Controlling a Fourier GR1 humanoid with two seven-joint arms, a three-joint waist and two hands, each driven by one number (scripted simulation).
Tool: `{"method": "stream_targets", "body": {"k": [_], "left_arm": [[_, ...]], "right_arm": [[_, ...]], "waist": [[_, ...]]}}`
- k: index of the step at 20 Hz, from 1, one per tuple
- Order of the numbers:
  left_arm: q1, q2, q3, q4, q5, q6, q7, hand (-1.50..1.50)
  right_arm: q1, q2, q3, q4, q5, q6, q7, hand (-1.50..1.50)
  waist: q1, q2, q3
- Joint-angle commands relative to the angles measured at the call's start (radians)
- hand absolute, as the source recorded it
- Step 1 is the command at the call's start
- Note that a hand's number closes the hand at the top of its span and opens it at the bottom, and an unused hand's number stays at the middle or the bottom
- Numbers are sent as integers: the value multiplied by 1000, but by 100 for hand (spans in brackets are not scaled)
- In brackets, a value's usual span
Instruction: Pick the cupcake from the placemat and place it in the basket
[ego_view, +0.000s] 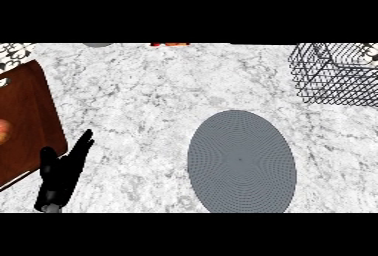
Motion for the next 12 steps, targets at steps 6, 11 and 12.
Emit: {"method": "stream_targets", "body": {"k": [6,11,12], "left_arm": [[38,-38,-27,64,-21,4,41,0],[52,-26,-11,59,-22,-10,12,0],[44,-36,-11,55,-3,-20,25,0]], "right_arm": [[-19,-33,-86,275,-58,-56,-218,150],[16,-75,-21,350,80,-163,-191,150],[23,-95,-45,370,76,-194,-199,150]], "waist": [[1,9,-11],[4,12,-12],[1,12,-12]]}}
